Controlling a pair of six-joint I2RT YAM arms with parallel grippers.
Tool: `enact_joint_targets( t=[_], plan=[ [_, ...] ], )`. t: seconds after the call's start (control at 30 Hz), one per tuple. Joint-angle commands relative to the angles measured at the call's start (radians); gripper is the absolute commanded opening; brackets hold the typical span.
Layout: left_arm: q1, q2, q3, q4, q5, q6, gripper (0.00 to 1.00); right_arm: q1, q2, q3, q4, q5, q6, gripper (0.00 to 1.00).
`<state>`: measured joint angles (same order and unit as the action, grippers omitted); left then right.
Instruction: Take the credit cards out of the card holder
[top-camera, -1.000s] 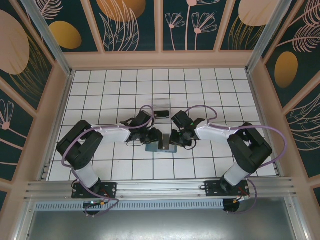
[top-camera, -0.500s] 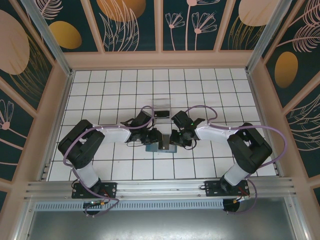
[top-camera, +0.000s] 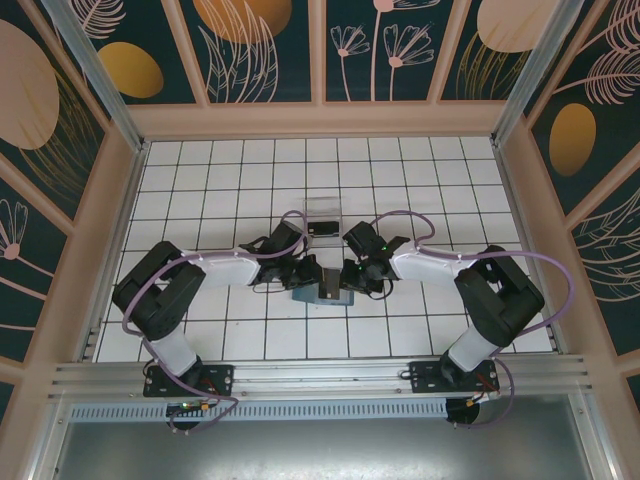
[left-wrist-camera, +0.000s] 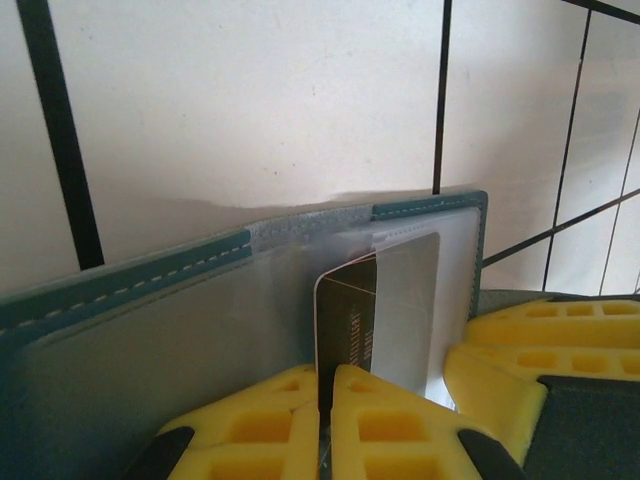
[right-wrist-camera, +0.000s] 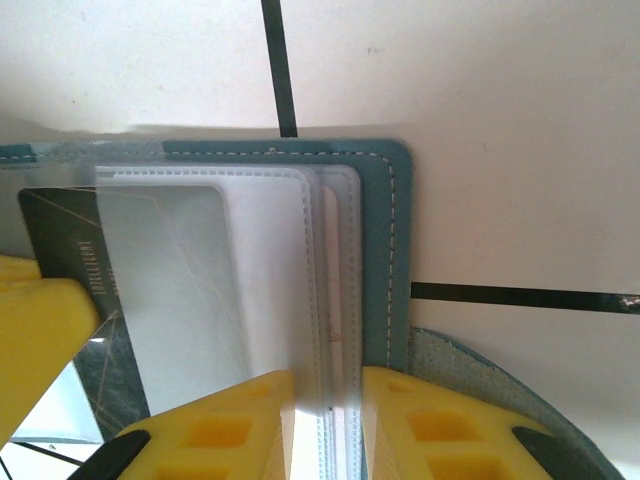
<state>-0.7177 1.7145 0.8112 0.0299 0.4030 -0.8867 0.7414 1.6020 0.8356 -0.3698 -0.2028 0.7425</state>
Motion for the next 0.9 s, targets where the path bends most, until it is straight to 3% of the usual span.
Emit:
enact_joint_targets(
  t=[0.0, 0.53, 0.87],
  plan=[
    [0.012, -0.049, -0.007, -0.086, -0.045, 0.036, 0.10, 0.008, -0.014, -0.015, -0.037, 0.027, 0.017, 0.25],
    [0.015, -0.169, 0.057, -0.242, -0.115, 0.156, 0.06, 0.007, -0.017, -0.001, -0.044, 0.027, 0.012, 0.25],
    [0.016, -0.220, 0.201, -0.417, -0.246, 0.376, 0.03, 0.007, -0.020, 0.015, -0.057, 0.031, 0.001, 0.25]
  ],
)
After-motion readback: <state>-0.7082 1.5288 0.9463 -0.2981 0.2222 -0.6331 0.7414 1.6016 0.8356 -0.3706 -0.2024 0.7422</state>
